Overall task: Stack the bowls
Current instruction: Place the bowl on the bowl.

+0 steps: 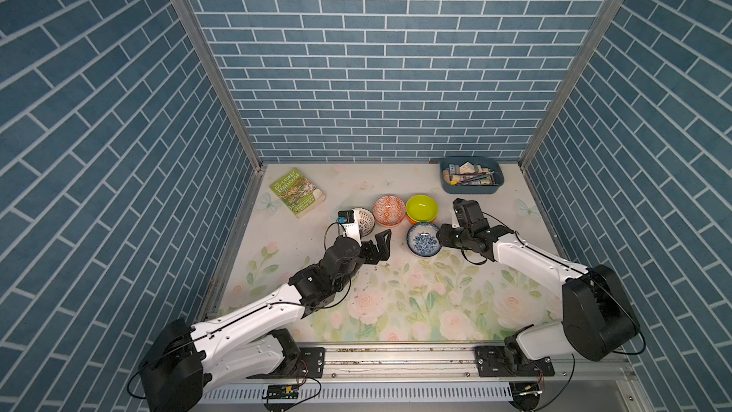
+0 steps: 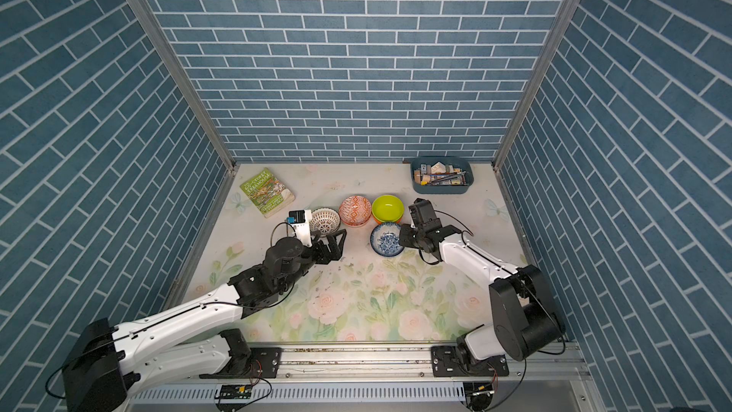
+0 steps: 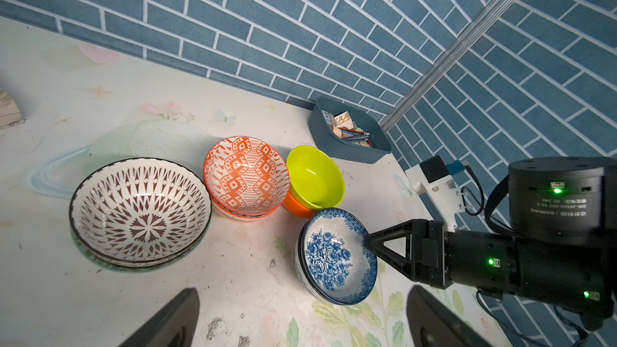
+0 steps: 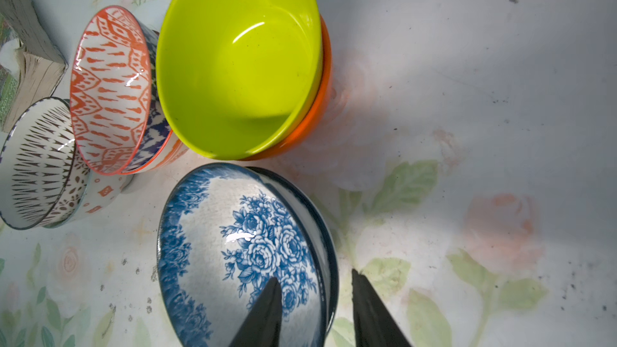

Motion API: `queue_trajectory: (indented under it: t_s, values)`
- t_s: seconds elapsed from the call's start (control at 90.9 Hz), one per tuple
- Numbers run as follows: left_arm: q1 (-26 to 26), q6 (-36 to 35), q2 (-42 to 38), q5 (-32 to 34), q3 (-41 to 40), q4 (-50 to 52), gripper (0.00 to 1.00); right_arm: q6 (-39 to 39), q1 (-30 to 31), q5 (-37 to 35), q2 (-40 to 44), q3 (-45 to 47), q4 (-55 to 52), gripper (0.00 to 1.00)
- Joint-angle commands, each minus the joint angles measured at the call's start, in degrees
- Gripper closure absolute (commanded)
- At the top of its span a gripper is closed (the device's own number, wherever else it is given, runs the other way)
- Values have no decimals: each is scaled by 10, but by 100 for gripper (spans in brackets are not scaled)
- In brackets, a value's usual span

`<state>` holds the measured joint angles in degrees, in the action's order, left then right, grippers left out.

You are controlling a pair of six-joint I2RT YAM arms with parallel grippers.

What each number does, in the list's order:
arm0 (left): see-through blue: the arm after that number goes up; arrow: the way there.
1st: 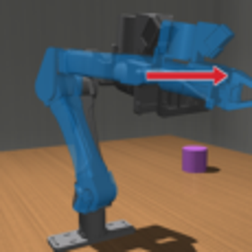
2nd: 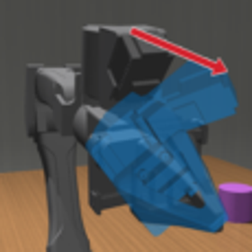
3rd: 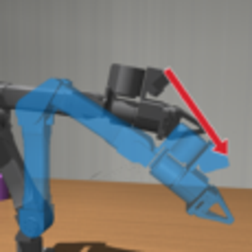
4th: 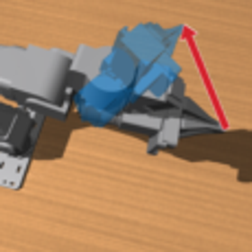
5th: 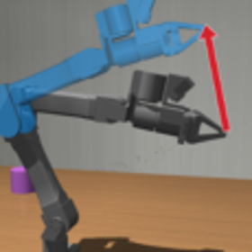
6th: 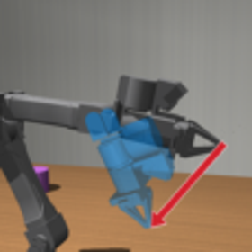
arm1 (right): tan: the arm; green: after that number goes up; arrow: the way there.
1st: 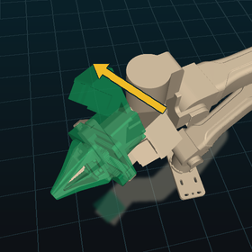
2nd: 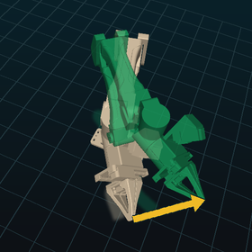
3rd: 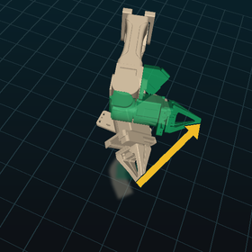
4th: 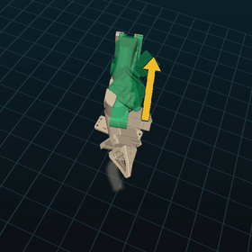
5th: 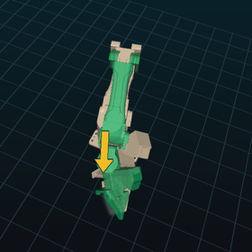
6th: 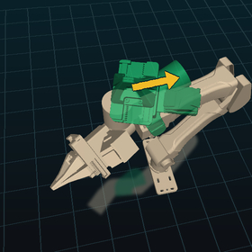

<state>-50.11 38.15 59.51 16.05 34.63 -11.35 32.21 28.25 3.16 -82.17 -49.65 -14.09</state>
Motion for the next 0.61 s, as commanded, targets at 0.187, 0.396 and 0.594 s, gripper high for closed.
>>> queue_trajectory:
  t_s: [0.187,0.396,0.594]
  values:
    - [3,11,-18,7,-16,4,0,13,3,-17,25,1,-19,79]
    - [3,13,-22,7,-20,6,0,15,3,-9,11,3,-7,85]
    - [3,14,-22,5,-19,6,0,17,3,0,-2,4,-2,90]
